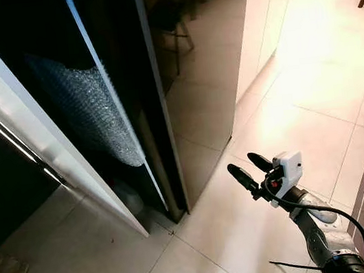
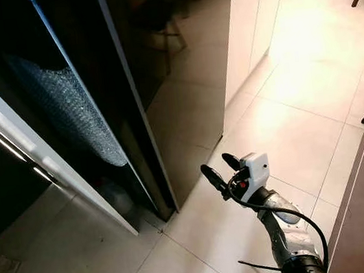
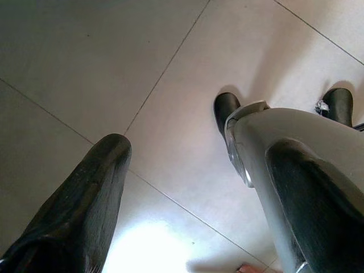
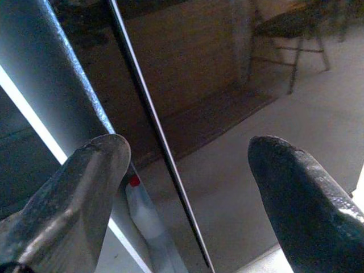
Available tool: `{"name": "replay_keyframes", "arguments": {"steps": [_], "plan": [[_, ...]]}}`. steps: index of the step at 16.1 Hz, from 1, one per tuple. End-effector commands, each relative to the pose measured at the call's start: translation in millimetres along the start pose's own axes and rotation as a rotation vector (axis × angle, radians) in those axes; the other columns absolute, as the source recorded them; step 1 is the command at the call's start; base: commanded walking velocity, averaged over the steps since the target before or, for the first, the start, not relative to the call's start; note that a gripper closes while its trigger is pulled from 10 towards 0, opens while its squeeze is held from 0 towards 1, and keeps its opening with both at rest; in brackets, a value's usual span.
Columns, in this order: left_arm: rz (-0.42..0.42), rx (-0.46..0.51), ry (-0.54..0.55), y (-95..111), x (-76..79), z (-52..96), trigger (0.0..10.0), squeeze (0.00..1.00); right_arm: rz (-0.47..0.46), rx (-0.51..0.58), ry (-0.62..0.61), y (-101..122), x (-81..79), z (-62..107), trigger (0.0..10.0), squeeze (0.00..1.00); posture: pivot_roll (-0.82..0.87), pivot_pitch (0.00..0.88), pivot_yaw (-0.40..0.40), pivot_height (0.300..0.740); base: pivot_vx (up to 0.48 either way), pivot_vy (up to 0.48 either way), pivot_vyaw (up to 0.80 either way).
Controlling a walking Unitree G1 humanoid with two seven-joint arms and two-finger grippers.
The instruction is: Restocking fridge
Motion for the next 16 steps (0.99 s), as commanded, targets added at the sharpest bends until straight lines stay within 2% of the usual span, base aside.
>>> {"name": "replay_keyframes", "arguments": {"steps": [1, 4, 9, 12, 13, 14, 16], "plan": [[0.004, -0.017, 0.008, -5.5, -0.5, 1.1, 10.0, 0.00, -0.004, -0.008, -0.002, -2.0, -1.0, 2.0, 10.0, 0.00, -0.11, 0.130, 0.042, 0.740, 0.000, 0.000, 0.00], [0.005, -0.013, 0.009, -4.4, 0.7, 0.8, 10.0, 0.00, -0.014, -0.031, -0.049, -10.2, 3.1, 4.6, 10.0, 0.00, -0.11, 0.133, 0.039, 0.740, 0.000, 0.000, 0.00], [0.009, -0.016, 0.012, -5.1, 0.6, 0.9, 10.0, 0.00, -0.048, -0.139, -0.212, -39.1, 17.6, 18.2, 10.0, 0.00, -0.11, 0.133, 0.037, 0.740, 0.000, 0.000, 0.00], [0.009, -0.016, 0.013, -5.2, 0.5, 1.0, 10.0, 0.00, -0.047, -0.150, -0.233, -42.2, 19.0, 19.8, 10.0, 0.00, -0.11, 0.133, 0.037, 0.740, 0.000, 0.000, 0.00], [0.008, -0.019, 0.013, -5.4, 0.7, 0.9, 10.0, 0.00, -0.094, -0.311, -0.455, -76.9, 31.5, 42.7, 10.0, 0.00, -0.11, 0.131, 0.037, 0.740, 0.000, 0.000, 0.00], [0.009, -0.019, 0.013, -5.2, 0.9, 0.9, 10.0, 0.00, -0.109, -0.377, -0.505, -90.0, 31.6, 51.2, 10.0, 0.00, -0.11, 0.130, 0.035, 0.740, 0.000, 0.000, 0.00], [0.013, -0.016, 0.015, -4.0, 1.2, 0.6, 10.0, 0.00, -0.165, -0.527, -0.562, -122.2, 21.4, 71.7, 10.0, 0.00, -0.10, 0.131, 0.035, 0.740, 0.000, 0.000, 0.00]]}}
Point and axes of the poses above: a point about 5 cm out from each wrist's last joint towards the gripper, its own z axis pointing back from the gripper into the wrist, its own y axis along the axis of the wrist's last joint, x = y × z, the point moved 1 cm from there along -z, pointing out of the wrist towards the gripper, and after that the axes turned 4 degrees about -z, right-handed, at the moved point
